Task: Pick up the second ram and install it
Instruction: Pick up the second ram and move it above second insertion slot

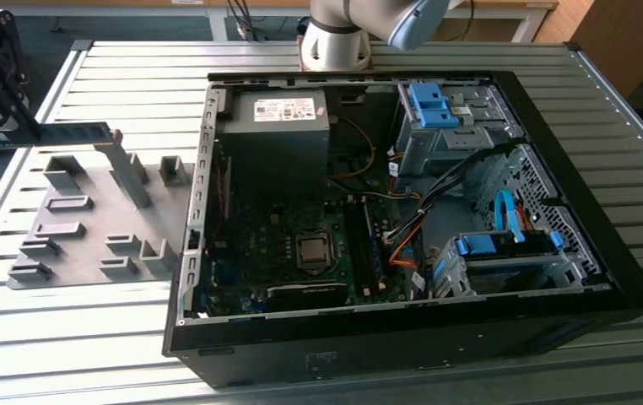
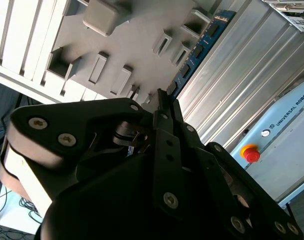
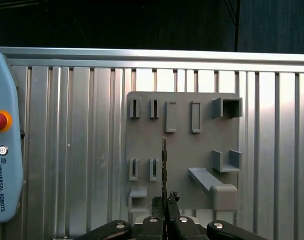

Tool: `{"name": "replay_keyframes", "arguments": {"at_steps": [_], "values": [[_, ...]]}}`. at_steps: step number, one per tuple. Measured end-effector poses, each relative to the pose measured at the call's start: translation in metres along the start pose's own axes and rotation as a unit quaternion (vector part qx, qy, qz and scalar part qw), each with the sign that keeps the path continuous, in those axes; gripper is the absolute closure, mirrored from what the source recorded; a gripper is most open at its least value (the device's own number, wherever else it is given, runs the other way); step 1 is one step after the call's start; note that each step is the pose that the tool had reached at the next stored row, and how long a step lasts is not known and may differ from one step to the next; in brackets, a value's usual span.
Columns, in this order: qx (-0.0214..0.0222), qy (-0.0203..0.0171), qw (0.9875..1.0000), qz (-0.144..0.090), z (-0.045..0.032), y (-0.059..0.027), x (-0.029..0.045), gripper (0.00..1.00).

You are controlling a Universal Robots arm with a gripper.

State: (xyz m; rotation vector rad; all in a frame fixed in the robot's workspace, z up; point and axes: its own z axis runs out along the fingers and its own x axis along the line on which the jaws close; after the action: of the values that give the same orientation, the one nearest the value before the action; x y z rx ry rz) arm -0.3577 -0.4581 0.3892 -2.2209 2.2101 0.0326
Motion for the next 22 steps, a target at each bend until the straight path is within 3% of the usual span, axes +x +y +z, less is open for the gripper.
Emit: {"name": "replay_keyframes", "arguments": {"at_steps": [22], "values": [[0.0000,-0.0004,1.0000,0.000,-0.0001,-0.0094,0.0001,0.86]]}}
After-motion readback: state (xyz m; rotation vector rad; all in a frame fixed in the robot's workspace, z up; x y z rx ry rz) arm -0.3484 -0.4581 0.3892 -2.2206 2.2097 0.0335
